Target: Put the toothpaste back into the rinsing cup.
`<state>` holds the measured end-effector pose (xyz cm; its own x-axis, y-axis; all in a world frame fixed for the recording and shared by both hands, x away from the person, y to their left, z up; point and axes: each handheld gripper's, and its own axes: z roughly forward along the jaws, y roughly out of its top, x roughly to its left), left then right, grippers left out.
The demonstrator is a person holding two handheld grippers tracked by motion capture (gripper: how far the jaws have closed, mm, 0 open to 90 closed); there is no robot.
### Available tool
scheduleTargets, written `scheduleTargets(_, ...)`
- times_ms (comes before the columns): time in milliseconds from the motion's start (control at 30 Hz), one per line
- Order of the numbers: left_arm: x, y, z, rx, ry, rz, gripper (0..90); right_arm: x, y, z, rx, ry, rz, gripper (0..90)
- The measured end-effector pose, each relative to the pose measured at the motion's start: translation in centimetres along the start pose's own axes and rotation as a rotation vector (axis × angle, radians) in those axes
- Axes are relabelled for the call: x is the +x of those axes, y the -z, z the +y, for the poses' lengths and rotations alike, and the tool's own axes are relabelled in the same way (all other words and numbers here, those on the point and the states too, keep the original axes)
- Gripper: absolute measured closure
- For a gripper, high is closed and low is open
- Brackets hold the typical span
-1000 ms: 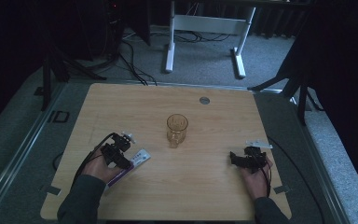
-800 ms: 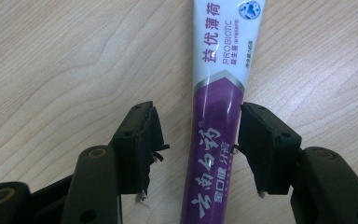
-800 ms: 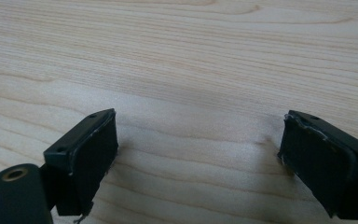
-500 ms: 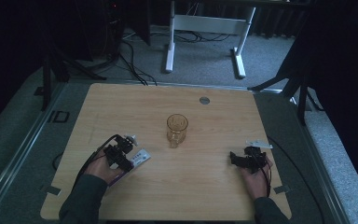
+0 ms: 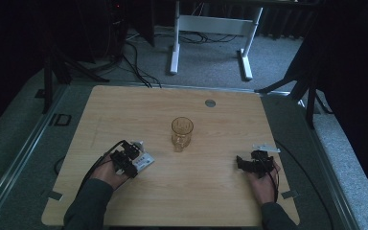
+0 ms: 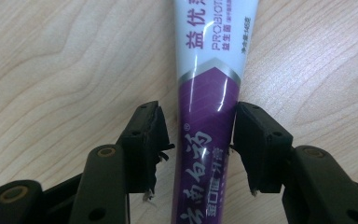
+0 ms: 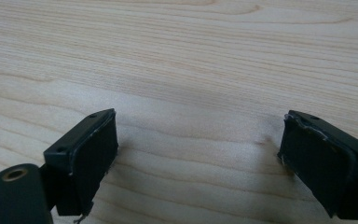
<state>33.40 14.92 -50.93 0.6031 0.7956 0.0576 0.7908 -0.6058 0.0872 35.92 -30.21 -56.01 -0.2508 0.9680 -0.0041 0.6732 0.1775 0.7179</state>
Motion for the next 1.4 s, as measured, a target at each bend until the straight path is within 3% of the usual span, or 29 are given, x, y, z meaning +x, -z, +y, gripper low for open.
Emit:
scheduleTargets(467,0.21,-0.36,0.27,0.036,0.023,-0.022,58.5,0.0,0.0,0.0,0.0,0.0,0.0,11.1)
scheduleTargets(1067,0.62,-0.98,0.16,0.028,0.067,-0.065,59.5,0.0,0.0,0.0,0.0,0.0,0.0,11.1)
scheduleTargets(1400,0.51,-0.52,0.12,0.023,0.048,-0.054,69.3,0.0,0.0,0.0,0.0,0.0,0.0,11.0)
